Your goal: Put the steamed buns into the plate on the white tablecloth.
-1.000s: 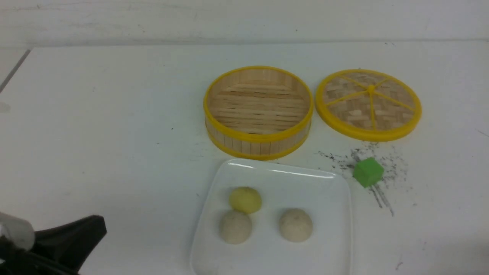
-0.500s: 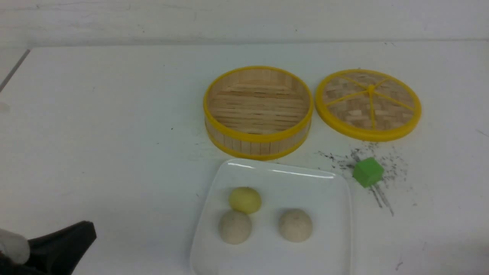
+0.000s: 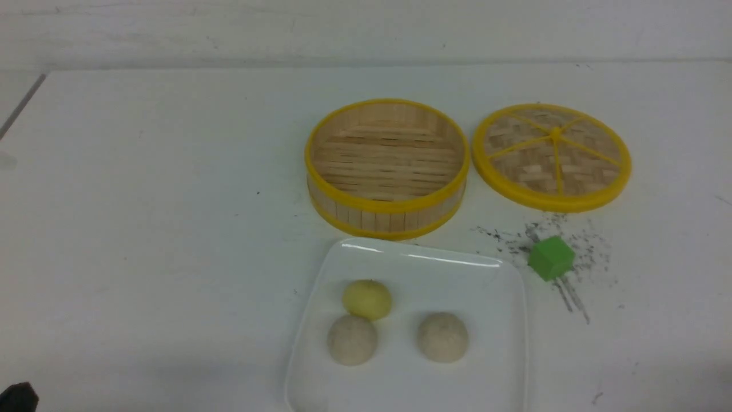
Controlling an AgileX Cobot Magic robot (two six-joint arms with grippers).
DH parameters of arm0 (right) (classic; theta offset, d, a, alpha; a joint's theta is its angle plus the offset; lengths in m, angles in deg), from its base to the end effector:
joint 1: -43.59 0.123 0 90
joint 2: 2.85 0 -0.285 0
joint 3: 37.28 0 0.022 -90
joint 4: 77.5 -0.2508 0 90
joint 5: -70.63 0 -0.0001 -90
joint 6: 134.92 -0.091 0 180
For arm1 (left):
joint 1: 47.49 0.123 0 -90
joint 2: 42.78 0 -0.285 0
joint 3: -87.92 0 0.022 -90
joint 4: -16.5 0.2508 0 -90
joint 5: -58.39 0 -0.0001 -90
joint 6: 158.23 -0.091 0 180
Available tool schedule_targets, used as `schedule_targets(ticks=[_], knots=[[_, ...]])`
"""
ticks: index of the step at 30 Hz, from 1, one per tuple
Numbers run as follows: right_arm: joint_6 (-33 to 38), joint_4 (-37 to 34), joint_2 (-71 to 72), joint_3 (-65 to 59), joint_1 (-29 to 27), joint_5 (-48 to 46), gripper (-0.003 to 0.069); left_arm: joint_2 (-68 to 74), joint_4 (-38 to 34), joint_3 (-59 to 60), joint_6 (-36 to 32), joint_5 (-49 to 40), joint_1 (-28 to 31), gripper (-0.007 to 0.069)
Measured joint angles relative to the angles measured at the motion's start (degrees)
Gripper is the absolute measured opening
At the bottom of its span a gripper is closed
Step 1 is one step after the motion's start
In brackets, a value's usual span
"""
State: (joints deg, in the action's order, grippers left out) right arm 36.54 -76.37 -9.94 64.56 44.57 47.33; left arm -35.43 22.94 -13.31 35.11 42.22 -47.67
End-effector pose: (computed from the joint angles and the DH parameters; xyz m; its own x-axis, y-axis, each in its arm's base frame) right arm 0.0515 0.0002 0.1718 -0.3166 0.1252 -0.9403 0.0319 0.9921 0.1213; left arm 0.0550 0.0027 0.1791 -0.2062 -0.1238 -0.9707 -0.0535 0.9919 -0.1152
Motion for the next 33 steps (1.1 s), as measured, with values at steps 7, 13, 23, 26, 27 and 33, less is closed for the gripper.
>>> schedule_targets(ticks=[7,13,23,26,27,33], knots=[[0.00,0.00,0.00,0.00,0.00,0.00,0.0173,-0.20,1.77,0.02,-0.17,-4.70,2.90,0.0037],[0.00,0.00,0.00,0.00,0.00,0.00,0.0182,-0.20,1.84,-0.04,-0.17,-5.01,3.07,0.0040],[0.00,0.00,0.00,0.00,0.00,0.00,0.0193,-0.20,1.90,-0.04,-0.17,-5.06,1.58,0.0046],[0.00,0.00,0.00,0.00,0.00,0.00,0.0194,-0.20,1.90,-0.04,-0.17,-5.06,0.21,0.0049],[0.00,0.00,0.00,0.00,0.00,0.00,0.0194,-0.20,1.90,-0.04,-0.17,-5.06,0.14,0.0050],[0.00,0.00,0.00,0.00,0.00,0.00,0.0194,-0.20,1.90,-0.04,-0.17,-5.06,0.14,0.0054]])
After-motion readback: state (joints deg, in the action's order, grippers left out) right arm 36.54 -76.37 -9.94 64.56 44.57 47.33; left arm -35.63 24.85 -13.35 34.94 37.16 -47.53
